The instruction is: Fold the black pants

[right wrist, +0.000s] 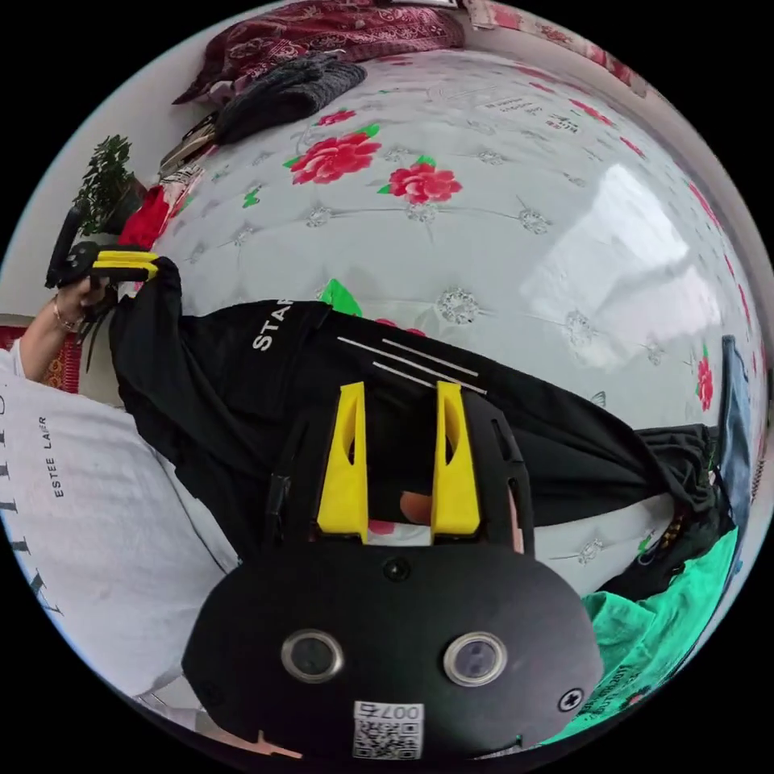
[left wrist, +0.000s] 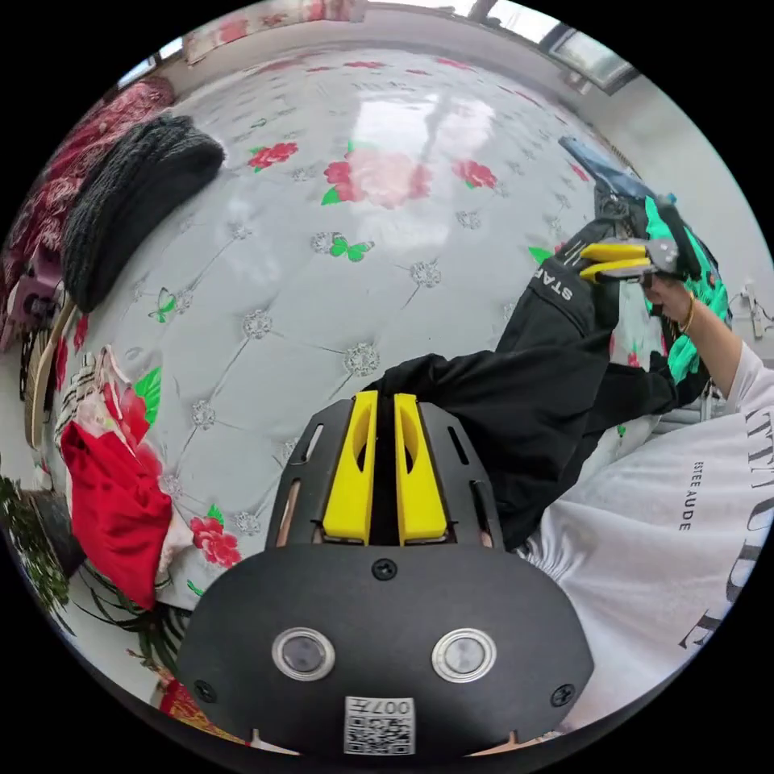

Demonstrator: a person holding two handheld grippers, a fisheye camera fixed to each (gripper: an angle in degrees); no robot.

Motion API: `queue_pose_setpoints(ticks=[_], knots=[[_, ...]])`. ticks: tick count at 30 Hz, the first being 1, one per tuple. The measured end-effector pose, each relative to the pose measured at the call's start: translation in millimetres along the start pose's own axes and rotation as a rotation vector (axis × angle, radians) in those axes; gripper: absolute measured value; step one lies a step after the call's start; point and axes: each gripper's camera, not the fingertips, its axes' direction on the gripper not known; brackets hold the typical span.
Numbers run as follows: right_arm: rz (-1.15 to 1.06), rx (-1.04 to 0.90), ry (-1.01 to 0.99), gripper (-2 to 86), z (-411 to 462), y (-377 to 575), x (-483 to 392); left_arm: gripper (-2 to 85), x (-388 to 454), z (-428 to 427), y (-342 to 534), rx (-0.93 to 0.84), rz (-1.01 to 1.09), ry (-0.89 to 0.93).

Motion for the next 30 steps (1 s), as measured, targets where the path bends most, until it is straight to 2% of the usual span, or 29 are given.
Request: queue_pose_setpoints(ticks=[1, 3, 5, 8, 10, 13, 15, 21, 25, 30], knots=[[-0.032, -0.034, 0.068, 3.0, 4, -8, -8, 3.3, -3, -25, 16, 0.102, -0.045, -0.007], [-0.042, -0.065, 0.071, 1.4, 0, -22, -9, 2.9, 1, -63, 42, 0.256, -0.072, -0.064], [0.002, 0.102, 0.055, 0.6, -37, -39, 0, 2.9, 9, -98, 70, 0.384, -0.098, -0.191], [0.168, 0.343, 0.021, 0.5, -90, -75, 29, 3.5, 5, -91, 75, 0.416, -0.16, -0.34], [0.238, 0.411, -0.007, 0.9, -105, -103, 41, 3.3, -9, -67, 64, 0.412, -0.252, -0.378], [0.285, 0.295, -0.024, 2.8, -100, -145, 50, 3.1, -41, -32, 46, 0.311, -0.473, -0.377], [0.268, 0.308, -0.025, 3.9, -107, -141, 43, 4.2, -47, -23, 49, 0.296, -0.503, -0.314], [0.193, 0.285, -0.088, 6.1, -97, -29, -2, 5.5, -36, 2, 117, 0.252, -0.521, -0.172], [0.371, 0.198, -0.156, 6.9, -80, 96, -15, 7.4, -22, 21, 168, 0.206, -0.551, -0.079], [0.456, 0.085, -0.086, 7.7, -80, 210, -44, 10.2, -18, 38, 169, 0.208, -0.524, 0.014]])
